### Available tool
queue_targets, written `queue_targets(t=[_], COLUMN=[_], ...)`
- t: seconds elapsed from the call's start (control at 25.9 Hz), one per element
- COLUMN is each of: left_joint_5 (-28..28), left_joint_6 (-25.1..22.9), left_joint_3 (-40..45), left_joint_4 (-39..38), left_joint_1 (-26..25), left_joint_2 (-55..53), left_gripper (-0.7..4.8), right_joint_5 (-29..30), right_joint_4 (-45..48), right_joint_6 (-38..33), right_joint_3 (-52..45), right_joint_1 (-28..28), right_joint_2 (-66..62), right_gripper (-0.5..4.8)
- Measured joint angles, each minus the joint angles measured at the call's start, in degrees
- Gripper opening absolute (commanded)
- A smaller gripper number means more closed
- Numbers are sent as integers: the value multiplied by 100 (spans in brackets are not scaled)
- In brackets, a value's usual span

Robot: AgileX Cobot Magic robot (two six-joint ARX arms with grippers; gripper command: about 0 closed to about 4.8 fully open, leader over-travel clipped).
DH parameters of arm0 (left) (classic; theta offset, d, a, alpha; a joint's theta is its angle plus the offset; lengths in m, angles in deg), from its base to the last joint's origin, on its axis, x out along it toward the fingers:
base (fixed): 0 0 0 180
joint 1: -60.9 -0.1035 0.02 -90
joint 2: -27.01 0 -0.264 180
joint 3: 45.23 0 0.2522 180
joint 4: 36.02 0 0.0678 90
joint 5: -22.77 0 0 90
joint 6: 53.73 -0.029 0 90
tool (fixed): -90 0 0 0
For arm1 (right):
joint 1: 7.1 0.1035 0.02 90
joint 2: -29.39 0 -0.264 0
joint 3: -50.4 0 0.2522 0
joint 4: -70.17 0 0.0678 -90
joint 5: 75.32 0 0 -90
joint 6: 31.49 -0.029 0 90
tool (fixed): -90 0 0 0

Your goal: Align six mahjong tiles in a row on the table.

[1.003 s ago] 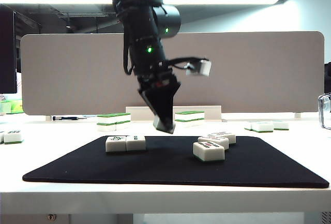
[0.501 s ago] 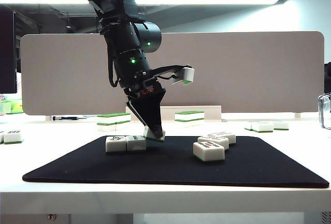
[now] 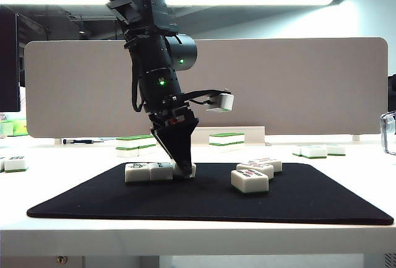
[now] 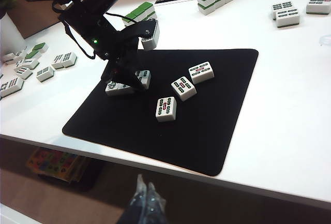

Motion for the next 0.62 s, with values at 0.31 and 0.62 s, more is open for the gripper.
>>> queue_targets(t=[0.31, 0.62], left_joint_5=[-63, 50], left_joint_6=[153, 1126], left_joint_3=[-17, -966], left_joint_4=[-197, -820], left_joint_1=[28, 815], left_joint_2=[-33, -31], left_gripper=[311, 309], right_joint_5=[0, -2], right_joint_4=[0, 0], right_joint_6=[0, 0], right_joint_3=[0, 0], right_joint_1=[0, 0], right_joint_2=[0, 0], right_gripper=[-1, -1])
